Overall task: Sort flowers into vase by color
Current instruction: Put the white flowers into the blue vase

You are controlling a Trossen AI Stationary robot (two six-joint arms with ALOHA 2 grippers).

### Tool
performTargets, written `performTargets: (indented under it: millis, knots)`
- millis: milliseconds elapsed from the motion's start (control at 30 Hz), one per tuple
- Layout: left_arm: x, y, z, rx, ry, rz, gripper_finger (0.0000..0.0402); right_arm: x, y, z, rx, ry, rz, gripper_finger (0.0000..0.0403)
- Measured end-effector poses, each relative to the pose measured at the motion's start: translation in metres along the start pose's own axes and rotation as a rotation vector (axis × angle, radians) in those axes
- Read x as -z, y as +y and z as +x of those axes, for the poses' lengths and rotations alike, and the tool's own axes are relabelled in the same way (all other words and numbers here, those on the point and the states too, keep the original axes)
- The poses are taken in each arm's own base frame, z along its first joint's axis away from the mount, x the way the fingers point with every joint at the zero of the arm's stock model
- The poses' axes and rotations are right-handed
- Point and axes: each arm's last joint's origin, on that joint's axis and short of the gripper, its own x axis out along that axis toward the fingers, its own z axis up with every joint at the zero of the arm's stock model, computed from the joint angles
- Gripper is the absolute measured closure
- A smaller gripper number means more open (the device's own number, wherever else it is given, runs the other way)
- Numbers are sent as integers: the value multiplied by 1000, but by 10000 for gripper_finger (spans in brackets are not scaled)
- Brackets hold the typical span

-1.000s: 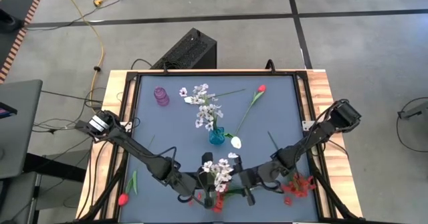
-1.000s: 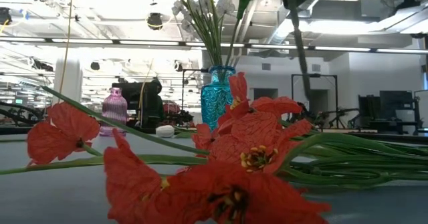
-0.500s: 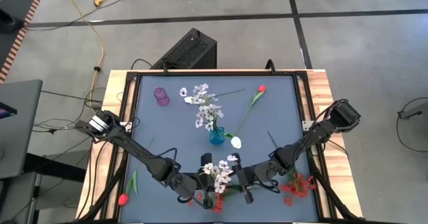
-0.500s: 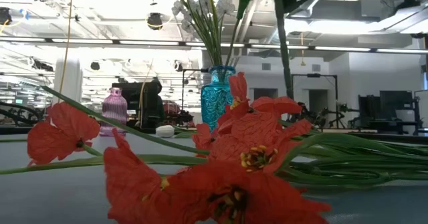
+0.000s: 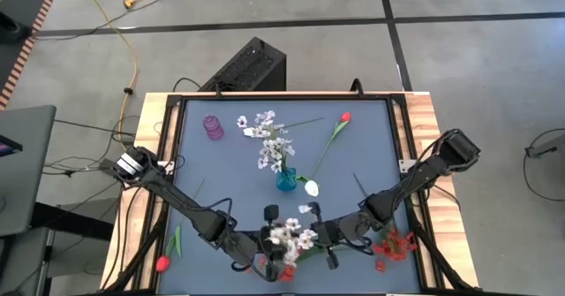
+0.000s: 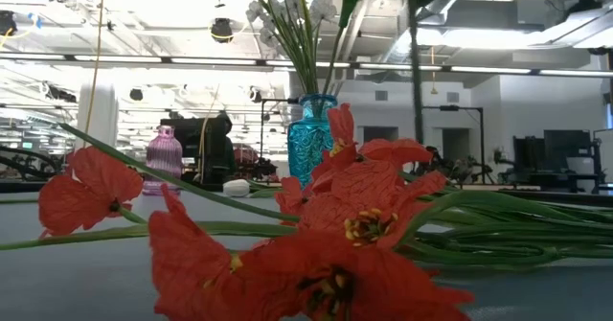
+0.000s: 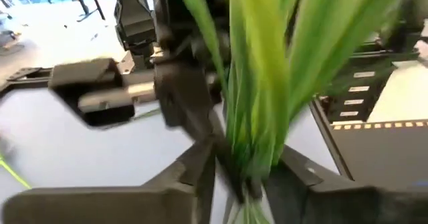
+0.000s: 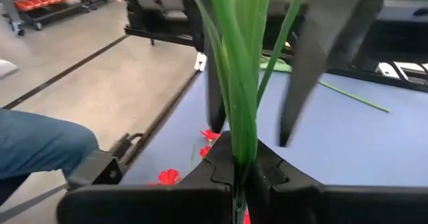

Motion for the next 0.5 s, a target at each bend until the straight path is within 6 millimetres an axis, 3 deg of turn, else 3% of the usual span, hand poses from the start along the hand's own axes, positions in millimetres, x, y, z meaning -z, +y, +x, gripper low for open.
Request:
performTargets:
  millis: [267, 367, 500]
  knots:
    - [4, -16, -19, -213, -14, 110, 226, -18, 3, -50, -33, -78, -44, 368]
    - [4, -23, -31, -300, -22, 160, 218, -14, -5, -75, -6, -112, -26, 368]
    - [0, -27, -47, -286, 0, 198, 217, -3, -20, -105, 93, -174, 12, 367]
